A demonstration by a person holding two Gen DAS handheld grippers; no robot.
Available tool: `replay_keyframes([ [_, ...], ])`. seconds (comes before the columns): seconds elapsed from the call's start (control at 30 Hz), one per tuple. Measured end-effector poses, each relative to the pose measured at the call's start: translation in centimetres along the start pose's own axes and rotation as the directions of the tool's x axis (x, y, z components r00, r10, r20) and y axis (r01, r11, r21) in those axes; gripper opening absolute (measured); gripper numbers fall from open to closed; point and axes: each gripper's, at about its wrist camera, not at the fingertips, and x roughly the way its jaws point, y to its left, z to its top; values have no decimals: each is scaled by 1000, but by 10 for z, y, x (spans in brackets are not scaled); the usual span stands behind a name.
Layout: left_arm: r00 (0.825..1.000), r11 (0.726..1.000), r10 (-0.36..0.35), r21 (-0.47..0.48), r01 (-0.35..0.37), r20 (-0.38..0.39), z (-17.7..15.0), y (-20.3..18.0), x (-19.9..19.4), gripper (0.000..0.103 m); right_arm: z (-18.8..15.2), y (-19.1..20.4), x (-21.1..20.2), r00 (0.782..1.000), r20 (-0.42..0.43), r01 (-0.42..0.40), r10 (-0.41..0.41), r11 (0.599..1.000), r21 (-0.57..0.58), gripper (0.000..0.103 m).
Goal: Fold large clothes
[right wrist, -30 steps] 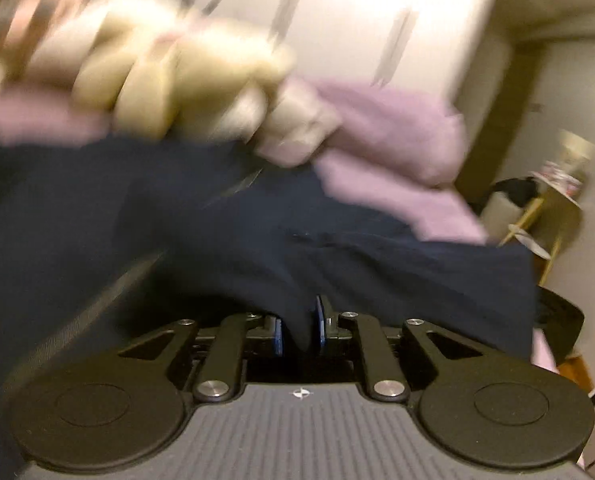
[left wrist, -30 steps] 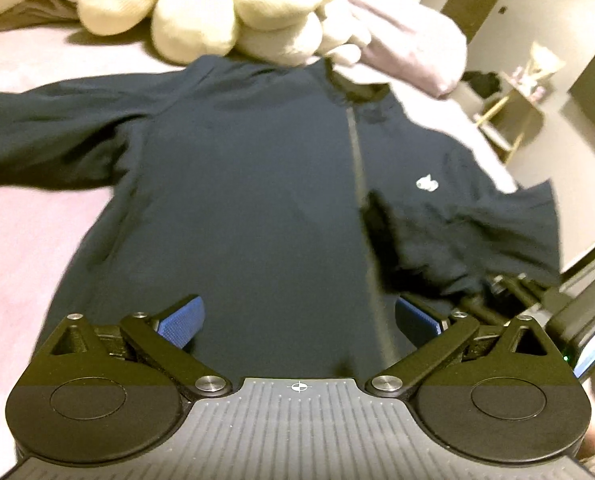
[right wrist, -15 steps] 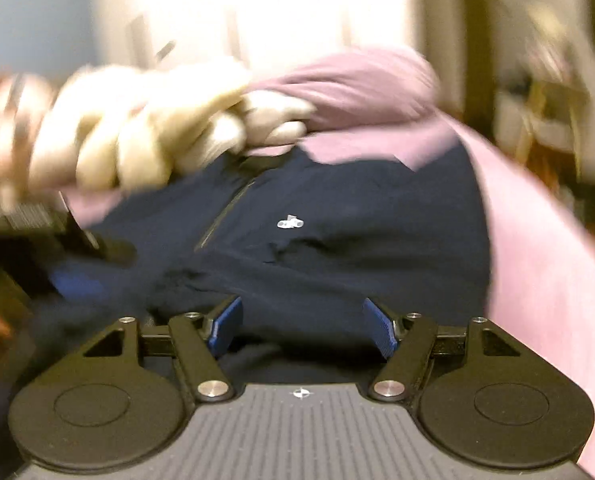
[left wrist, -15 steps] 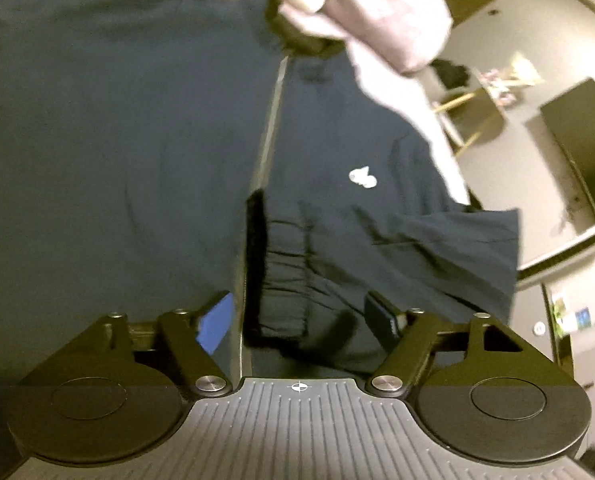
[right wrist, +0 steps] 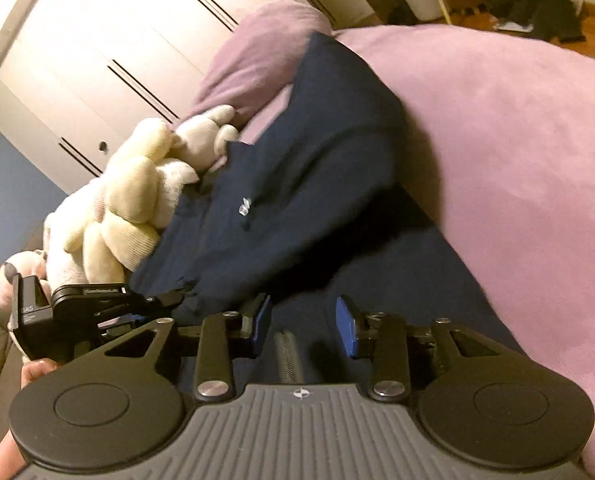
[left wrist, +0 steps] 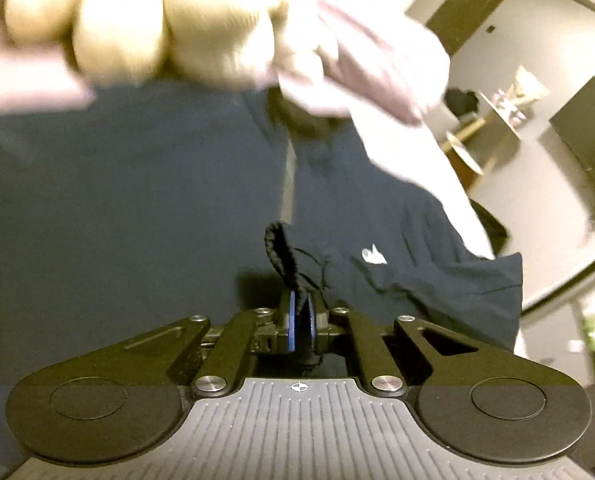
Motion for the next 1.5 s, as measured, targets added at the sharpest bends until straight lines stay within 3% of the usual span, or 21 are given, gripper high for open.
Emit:
replay_keyframes([
  [0.1,989,989,105,92,-114,100,18,4,-22,8,11,9,11,999,-1,-35,35,999,10,37],
  [0.23,958,959,227,132,-251,174,28,22,-39,8,18,21,32,999,-13,-48,48,999,10,37],
  [0.4,959,964,245,66,-257,144,32,44,-31,8,31,21,57,999,-18,-35,36,997,63,41],
  [0.53,957,965,241,60,-253,161,37,46,-29,8,46,8,83,999,-30,-35,42,981,190,43],
  [0.67,955,963,240,81,-257,177,42,42,-24,9,62,-1,100,999,7,41,-44,971,235,45],
  [0.73,958,966,231,75,-247,171,43,42,-20,9,70,-10,107,999,9,41,-46,958,283,43],
  [0.77,959,966,230,77,-246,166,43,43,-17,9,73,-13,111,999,1,45,-47,952,302,33],
  [0.8,960,966,228,84,-244,159,42,43,-12,9,76,-14,113,999,-3,51,-53,954,297,10],
  [0.97,950,938,288,164,-305,121,28,42,23,9,87,-19,95,992,98,53,-80,966,255,6],
  [1.07,935,912,338,207,-353,104,17,47,38,10,80,-18,103,984,42,165,-172,977,132,7],
  [1.13,937,915,332,208,-347,107,14,52,36,10,76,-14,103,983,15,180,-182,982,58,8],
  [1.2,936,915,331,204,-349,117,15,55,30,10,77,-6,89,983,14,181,-181,984,-3,17],
  [1.37,925,912,340,179,-368,171,25,57,19,10,70,24,44,970,143,220,-196,959,-180,18],
  [1.5,908,890,374,204,-409,187,25,54,25,10,74,49,65,969,138,237,-204,926,-294,18],
])
